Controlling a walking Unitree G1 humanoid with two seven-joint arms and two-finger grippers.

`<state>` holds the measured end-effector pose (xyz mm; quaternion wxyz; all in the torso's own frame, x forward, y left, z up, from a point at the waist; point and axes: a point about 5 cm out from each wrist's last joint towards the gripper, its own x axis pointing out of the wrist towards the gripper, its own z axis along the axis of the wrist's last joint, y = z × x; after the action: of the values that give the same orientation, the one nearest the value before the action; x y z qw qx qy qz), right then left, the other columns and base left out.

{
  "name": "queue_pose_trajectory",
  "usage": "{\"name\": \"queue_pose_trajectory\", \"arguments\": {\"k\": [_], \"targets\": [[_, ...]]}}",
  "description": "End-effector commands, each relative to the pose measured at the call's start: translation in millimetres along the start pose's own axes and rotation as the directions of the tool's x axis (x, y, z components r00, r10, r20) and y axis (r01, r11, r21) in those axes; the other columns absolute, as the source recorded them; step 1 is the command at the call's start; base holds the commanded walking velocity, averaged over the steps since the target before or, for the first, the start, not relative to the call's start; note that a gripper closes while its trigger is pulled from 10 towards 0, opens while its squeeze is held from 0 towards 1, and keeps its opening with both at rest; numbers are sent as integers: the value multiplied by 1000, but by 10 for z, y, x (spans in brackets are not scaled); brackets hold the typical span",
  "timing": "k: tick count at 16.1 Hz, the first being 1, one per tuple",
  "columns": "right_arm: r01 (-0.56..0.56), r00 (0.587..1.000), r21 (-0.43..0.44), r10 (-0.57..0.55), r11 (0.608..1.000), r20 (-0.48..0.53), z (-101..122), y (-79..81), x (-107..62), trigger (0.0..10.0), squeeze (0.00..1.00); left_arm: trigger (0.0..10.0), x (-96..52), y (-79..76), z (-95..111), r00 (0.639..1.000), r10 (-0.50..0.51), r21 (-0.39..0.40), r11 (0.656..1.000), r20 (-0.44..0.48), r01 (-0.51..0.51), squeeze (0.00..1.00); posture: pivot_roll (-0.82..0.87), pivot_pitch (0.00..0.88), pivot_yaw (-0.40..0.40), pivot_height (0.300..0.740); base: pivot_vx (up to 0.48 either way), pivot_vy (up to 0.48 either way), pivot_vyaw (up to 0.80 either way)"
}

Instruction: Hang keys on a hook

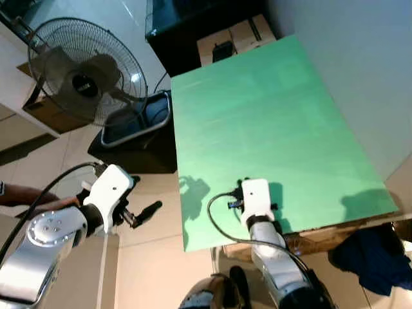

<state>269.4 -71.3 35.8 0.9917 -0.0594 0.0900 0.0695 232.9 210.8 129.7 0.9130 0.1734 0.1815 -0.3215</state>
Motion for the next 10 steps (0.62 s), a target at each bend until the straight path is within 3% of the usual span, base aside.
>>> {"name": "queue_pose_trajectory", "arguments": {"k": [1, 6, 10], "targets": [[-73, 997, 70, 74, 995, -2, 22, 289, -18, 10000, 1000, 10000, -66, 37, -98, 998, 22, -7, 1000, -51, -22, 0, 16, 250, 400, 740, 0, 0, 0], [-3, 999, 134, 10, 991, -51, -89, 243, -19, 10000, 1000, 10000, -107, 64, -114, 997, 38, -4, 999, -59, -39, 0, 26, 247, 400, 740, 0, 0, 0], [21, 997, 118, -12, 993, -74, -121, 274, 7, 10000, 1000, 10000, -138, 75, -112, 997, 39, 0, 999, -63, -39, 0, 32, 244, 400, 740, 0, 0, 0]]}}
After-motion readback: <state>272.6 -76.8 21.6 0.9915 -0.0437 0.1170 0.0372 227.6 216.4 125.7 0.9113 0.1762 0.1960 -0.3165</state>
